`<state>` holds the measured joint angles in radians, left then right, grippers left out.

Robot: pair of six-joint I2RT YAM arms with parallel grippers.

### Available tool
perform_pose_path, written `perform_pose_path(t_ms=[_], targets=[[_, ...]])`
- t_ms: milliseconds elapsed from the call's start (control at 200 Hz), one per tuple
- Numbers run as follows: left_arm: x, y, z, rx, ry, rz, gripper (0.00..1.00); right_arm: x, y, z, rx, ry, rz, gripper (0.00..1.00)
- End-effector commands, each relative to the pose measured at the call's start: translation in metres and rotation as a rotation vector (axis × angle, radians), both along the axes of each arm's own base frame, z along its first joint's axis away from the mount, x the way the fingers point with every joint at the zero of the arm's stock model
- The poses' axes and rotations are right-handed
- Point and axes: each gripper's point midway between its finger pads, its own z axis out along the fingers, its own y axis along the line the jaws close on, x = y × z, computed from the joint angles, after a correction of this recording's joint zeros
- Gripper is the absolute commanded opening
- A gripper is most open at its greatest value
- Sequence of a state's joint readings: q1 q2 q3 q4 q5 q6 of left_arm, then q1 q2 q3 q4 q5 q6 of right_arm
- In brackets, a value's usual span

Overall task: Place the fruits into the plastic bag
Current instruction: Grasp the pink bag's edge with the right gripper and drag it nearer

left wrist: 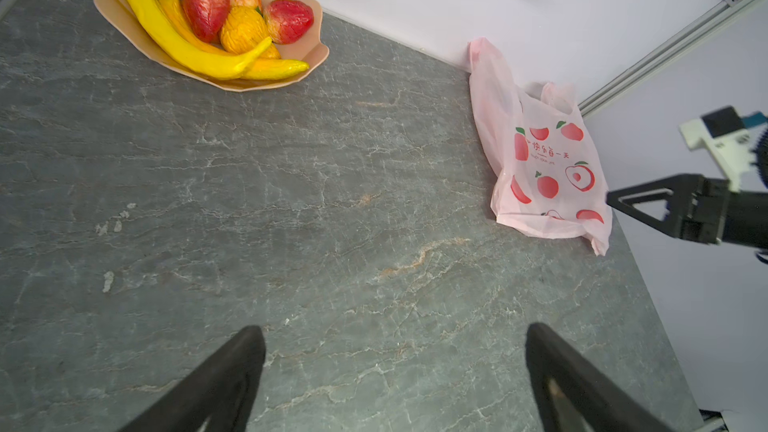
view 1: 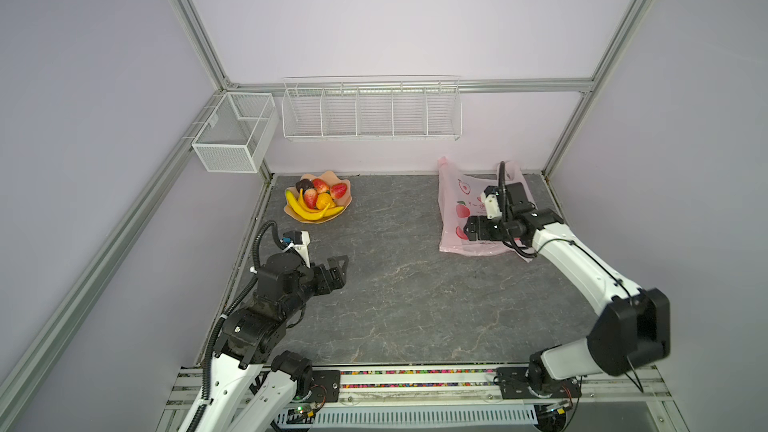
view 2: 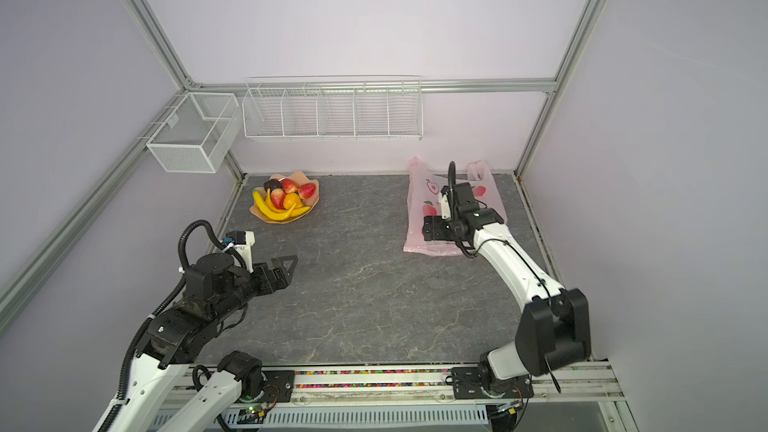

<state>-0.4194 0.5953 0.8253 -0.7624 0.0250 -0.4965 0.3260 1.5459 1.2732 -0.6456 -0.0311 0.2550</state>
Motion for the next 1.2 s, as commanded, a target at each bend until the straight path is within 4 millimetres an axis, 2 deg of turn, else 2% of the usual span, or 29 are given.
perform_pose_path(t_ms=[0, 105, 270, 375, 435, 520, 665, 770, 890, 1030, 1195], targets=[[-0.011, 0.002, 0.003, -0.008, 0.031, -0.007, 0.97, 0.016, 0.016, -0.023, -0.102, 0.070, -0.014, 0.89], [-0.018, 0.005, 0.001, -0.004, 0.048, -0.005, 0.97, 0.040, 0.028, -0.038, -0.204, 0.078, -0.028, 0.90], [-0.031, 0.011, -0.001, 0.000, 0.066, 0.003, 0.95, 0.070, 0.041, -0.062, -0.330, 0.066, -0.040, 0.97], [-0.038, 0.014, -0.002, -0.012, 0.071, 0.007, 0.94, 0.085, 0.038, -0.075, -0.428, 0.061, -0.061, 1.00], [-0.041, 0.015, -0.001, -0.020, 0.073, 0.010, 0.94, 0.092, 0.036, -0.081, -0.461, 0.055, -0.068, 0.97], [-0.044, 0.016, 0.001, -0.030, 0.077, 0.016, 0.93, 0.101, 0.036, -0.090, -0.504, 0.051, -0.069, 0.89], [-0.045, 0.013, 0.007, -0.060, 0.079, 0.013, 0.93, 0.107, 0.036, -0.106, -0.572, 0.073, -0.050, 0.66], [-0.042, 0.010, 0.014, -0.079, 0.072, 0.009, 0.92, 0.109, 0.033, -0.103, -0.607, 0.053, -0.052, 0.48], [-0.035, 0.005, 0.021, -0.085, 0.062, -0.001, 0.92, 0.105, 0.029, -0.100, -0.635, 0.030, -0.030, 0.33], [-0.025, -0.003, 0.026, -0.088, 0.067, -0.022, 0.91, 0.094, 0.023, -0.101, -0.652, 0.031, 0.002, 0.07], [-0.012, -0.011, 0.031, -0.105, 0.067, -0.025, 0.90, 0.076, 0.028, -0.090, -0.640, -0.024, 0.065, 0.06]])
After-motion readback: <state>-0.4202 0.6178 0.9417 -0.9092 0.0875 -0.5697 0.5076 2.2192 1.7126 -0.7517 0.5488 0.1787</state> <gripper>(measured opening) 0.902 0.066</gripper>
